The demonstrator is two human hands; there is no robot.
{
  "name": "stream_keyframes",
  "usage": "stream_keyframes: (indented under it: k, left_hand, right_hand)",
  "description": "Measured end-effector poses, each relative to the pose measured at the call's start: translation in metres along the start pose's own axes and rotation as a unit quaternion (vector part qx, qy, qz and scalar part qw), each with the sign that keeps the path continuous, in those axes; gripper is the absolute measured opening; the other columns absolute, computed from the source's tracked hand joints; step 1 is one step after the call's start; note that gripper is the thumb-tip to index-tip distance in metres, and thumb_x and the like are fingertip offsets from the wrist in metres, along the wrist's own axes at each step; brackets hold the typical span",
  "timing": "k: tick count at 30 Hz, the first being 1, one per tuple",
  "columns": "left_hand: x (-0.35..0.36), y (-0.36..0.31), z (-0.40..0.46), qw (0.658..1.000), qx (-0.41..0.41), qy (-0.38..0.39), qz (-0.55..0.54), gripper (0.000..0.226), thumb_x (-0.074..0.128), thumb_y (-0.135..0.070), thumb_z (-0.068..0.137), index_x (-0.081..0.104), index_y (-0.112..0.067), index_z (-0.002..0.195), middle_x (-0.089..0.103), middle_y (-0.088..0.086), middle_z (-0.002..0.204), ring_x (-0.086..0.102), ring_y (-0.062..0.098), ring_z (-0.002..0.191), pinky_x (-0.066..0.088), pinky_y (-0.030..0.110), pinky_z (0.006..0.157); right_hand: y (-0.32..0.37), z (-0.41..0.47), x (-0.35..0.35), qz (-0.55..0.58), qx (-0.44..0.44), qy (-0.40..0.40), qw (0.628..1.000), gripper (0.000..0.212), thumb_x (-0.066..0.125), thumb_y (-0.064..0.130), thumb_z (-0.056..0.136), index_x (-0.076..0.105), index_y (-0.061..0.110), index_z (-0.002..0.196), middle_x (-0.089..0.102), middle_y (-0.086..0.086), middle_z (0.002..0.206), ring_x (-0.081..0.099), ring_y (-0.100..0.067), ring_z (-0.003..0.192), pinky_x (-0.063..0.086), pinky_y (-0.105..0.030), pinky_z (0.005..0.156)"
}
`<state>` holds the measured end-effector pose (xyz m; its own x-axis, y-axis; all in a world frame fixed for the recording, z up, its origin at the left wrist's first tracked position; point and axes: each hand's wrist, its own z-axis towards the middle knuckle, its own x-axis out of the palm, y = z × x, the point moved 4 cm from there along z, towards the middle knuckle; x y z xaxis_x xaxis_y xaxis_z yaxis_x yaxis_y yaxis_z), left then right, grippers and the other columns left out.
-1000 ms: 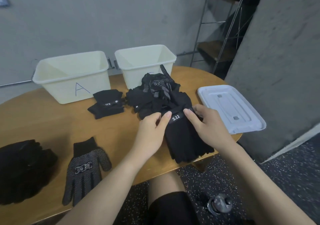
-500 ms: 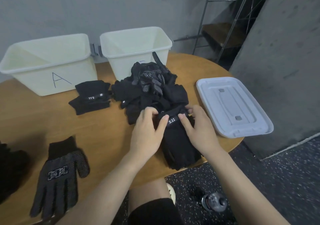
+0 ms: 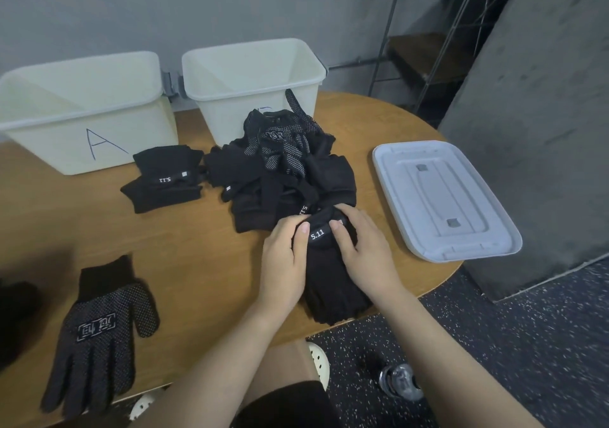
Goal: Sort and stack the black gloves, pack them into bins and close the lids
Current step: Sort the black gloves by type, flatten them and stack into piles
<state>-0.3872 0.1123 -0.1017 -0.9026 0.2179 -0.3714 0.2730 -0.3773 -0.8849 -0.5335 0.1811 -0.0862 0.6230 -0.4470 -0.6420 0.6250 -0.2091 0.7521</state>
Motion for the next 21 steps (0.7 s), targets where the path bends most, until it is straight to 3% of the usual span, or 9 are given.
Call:
stream_keyframes:
  k: [2,8,16,21]
  left_hand:
    - [0.005,-0.002,0.0,1.0,0.006,-0.006,0.01,0.027,0.045,-0.033,0.109,0.066,-0.022,0.12,0.067,-0.015,0.116,0.062,0.007,0.114,0.05,0.041,0.1]
    - [0.018,-0.009,0.003,1.0,-0.005,-0.004,-0.029,0.025,0.047,-0.024,0.109,0.067,-0.014,0.121,0.068,-0.009,0.114,0.062,0.007,0.111,0.049,0.027,0.097]
    - [0.03,-0.015,0.008,0.999,-0.012,0.02,-0.034,0.026,0.048,-0.026,0.109,0.067,-0.014,0.123,0.068,-0.007,0.118,0.061,0.003,0.112,0.047,0.023,0.099]
    - [0.013,-0.025,0.018,0.997,-0.002,0.08,-0.006,0.027,0.049,-0.031,0.108,0.067,-0.019,0.126,0.067,-0.009,0.12,0.058,-0.004,0.111,0.037,0.004,0.093]
  right_hand:
    - [-0.002,0.001,-0.001,0.002,0.003,-0.002,1.0,0.038,0.05,0.039,0.106,0.055,0.025,0.141,0.062,0.009,0.125,0.058,-0.011,0.116,0.047,-0.045,0.103]
    - [-0.002,0.009,-0.014,-0.011,-0.005,0.001,1.0,0.038,0.049,0.041,0.106,0.055,0.027,0.14,0.063,0.006,0.126,0.058,-0.011,0.116,0.047,-0.038,0.103]
    - [-0.003,0.013,-0.033,-0.046,-0.009,0.001,0.999,0.04,0.045,0.047,0.105,0.054,0.03,0.14,0.064,0.006,0.131,0.059,-0.012,0.118,0.049,-0.041,0.103]
    - [0.013,0.012,-0.047,-0.058,0.0,0.026,0.998,0.045,0.049,0.043,0.106,0.052,0.025,0.147,0.061,0.005,0.141,0.055,-0.013,0.128,0.045,-0.037,0.111]
